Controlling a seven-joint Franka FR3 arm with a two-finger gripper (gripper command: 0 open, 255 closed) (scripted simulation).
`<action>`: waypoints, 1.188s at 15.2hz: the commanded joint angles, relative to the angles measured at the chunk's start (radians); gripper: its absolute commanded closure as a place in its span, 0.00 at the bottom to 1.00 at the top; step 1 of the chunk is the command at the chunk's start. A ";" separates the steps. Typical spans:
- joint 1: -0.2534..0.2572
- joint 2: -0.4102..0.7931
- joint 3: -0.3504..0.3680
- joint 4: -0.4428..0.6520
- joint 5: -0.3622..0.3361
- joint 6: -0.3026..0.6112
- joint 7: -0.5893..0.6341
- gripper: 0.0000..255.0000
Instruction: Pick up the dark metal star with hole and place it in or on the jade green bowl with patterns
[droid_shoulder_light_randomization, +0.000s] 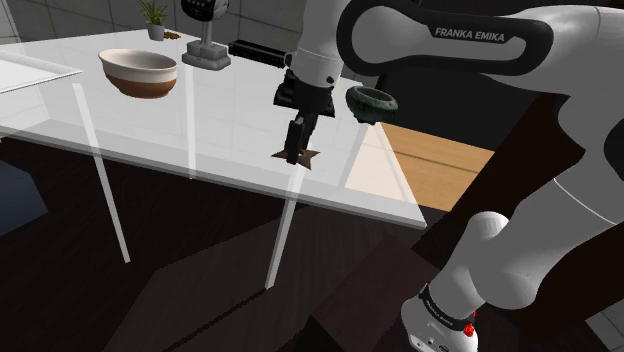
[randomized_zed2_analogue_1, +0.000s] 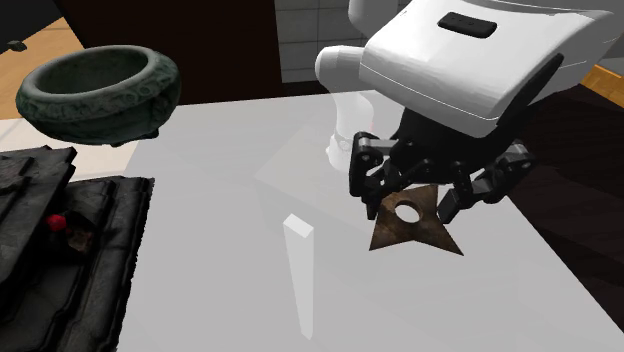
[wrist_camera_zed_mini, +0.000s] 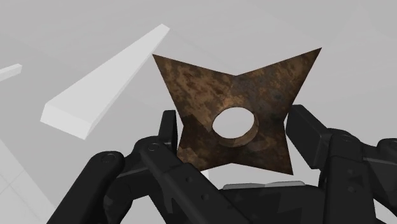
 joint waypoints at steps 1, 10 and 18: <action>0.000 0.000 0.000 0.000 0.000 0.000 0.000 1.00; 0.000 0.001 0.000 0.014 0.000 -0.013 0.000 1.00; -0.001 0.015 -0.001 0.137 -0.003 -0.122 0.002 1.00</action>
